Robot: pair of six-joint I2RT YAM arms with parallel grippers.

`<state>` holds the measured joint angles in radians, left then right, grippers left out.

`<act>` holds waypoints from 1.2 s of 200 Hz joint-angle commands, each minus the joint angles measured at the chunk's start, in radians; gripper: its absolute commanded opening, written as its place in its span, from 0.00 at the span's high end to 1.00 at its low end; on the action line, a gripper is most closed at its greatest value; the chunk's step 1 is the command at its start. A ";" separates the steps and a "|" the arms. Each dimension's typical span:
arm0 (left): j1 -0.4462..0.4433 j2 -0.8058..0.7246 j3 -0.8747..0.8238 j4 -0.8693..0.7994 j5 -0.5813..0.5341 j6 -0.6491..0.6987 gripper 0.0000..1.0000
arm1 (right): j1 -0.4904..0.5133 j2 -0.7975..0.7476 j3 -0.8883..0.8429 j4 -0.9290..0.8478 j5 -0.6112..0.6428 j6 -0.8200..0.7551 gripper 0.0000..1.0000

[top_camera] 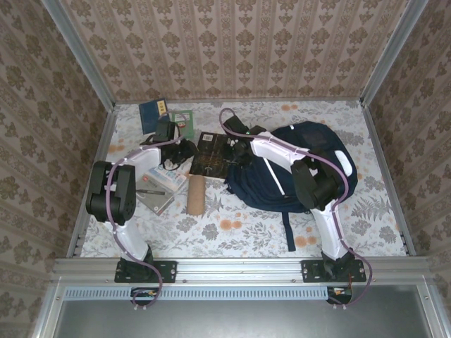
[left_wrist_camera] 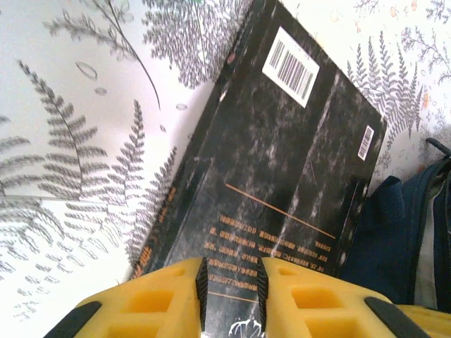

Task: Pack the student bag
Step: Move the book to the center of the table, then pick up the book at the center of the table.

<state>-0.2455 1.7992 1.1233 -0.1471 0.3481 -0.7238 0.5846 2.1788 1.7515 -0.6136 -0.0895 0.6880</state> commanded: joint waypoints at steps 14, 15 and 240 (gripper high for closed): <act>0.025 0.043 0.050 -0.068 0.027 0.094 0.70 | -0.023 0.025 0.042 -0.077 0.076 -0.028 0.71; 0.026 0.044 0.052 -0.068 0.027 0.096 0.70 | -0.023 0.027 0.046 -0.079 0.076 -0.027 0.71; 0.038 0.240 0.136 0.013 0.420 0.155 0.58 | -0.021 0.240 0.182 -0.010 -0.170 -0.008 0.65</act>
<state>-0.2008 2.0247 1.2858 -0.2253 0.5598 -0.5228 0.5560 2.3428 1.9324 -0.6281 -0.1619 0.6846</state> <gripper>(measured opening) 0.426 0.352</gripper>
